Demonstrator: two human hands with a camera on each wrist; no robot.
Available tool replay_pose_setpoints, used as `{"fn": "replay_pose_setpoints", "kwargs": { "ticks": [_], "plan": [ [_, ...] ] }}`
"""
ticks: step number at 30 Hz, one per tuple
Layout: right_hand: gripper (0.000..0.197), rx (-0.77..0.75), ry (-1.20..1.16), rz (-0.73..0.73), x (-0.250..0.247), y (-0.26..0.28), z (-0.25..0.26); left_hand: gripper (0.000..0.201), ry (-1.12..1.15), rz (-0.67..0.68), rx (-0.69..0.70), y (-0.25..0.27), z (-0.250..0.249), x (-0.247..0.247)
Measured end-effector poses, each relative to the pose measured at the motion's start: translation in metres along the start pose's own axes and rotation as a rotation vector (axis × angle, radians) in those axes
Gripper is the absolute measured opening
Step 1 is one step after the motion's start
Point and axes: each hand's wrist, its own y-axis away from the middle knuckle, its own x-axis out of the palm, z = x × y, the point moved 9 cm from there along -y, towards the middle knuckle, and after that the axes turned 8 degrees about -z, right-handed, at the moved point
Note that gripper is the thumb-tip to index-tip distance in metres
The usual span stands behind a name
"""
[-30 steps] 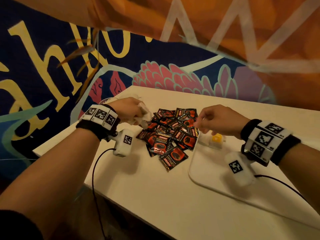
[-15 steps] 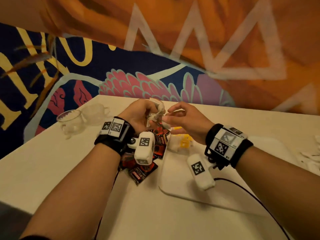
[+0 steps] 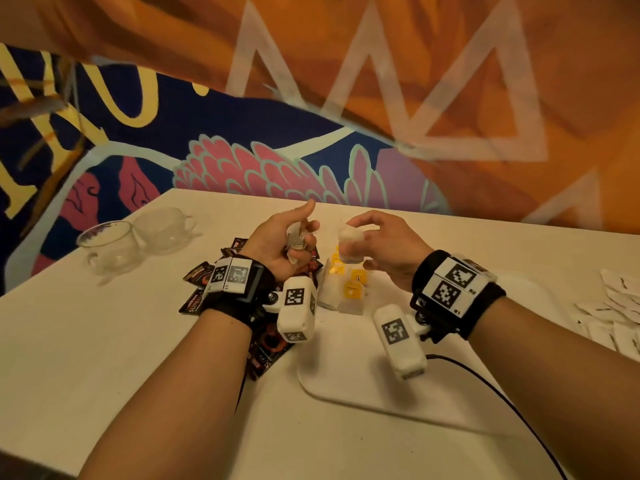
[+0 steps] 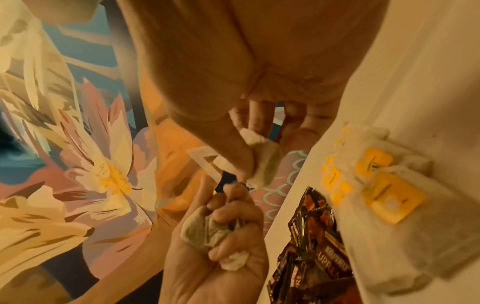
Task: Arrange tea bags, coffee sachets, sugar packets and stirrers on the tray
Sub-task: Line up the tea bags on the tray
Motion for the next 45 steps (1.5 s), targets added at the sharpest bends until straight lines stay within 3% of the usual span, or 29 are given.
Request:
{"fn": "replay_pose_setpoints", "kwargs": {
  "ticks": [3,7,11,17,23,27,33,45],
  "plan": [
    [0.037,-0.049,0.014,-0.038,-0.009,-0.003,0.001,0.02,-0.163,-0.044,0.134,0.001,-0.008,-0.005],
    [0.04,-0.136,0.108,-0.083,-0.012,-0.004,0.006,0.021,-0.501,-0.007,0.247,0.012,-0.009,0.009],
    [0.042,-0.174,0.154,-0.081,-0.009,-0.001,0.009,0.009,-0.627,0.014,0.362,0.012,-0.013,0.02],
    [0.007,-0.113,0.018,-0.085,-0.013,0.002,0.008,0.011,-0.646,-0.05,0.476,0.012,-0.024,0.017],
    [0.015,-0.079,0.053,-0.05,-0.007,0.005,-0.008,0.006,-0.719,-0.019,0.397,0.01,-0.013,0.013],
    [0.018,-0.012,0.13,-0.016,0.002,0.006,-0.032,0.009,-0.865,-0.102,0.329,0.008,-0.008,-0.007],
    [0.024,0.038,0.366,0.036,0.023,0.013,-0.055,0.01,-0.82,-0.168,0.231,0.007,-0.004,-0.029],
    [0.028,-0.085,0.938,0.076,0.036,0.01,-0.04,0.008,-0.807,-0.165,0.223,0.007,-0.001,-0.022]
  ]
}}
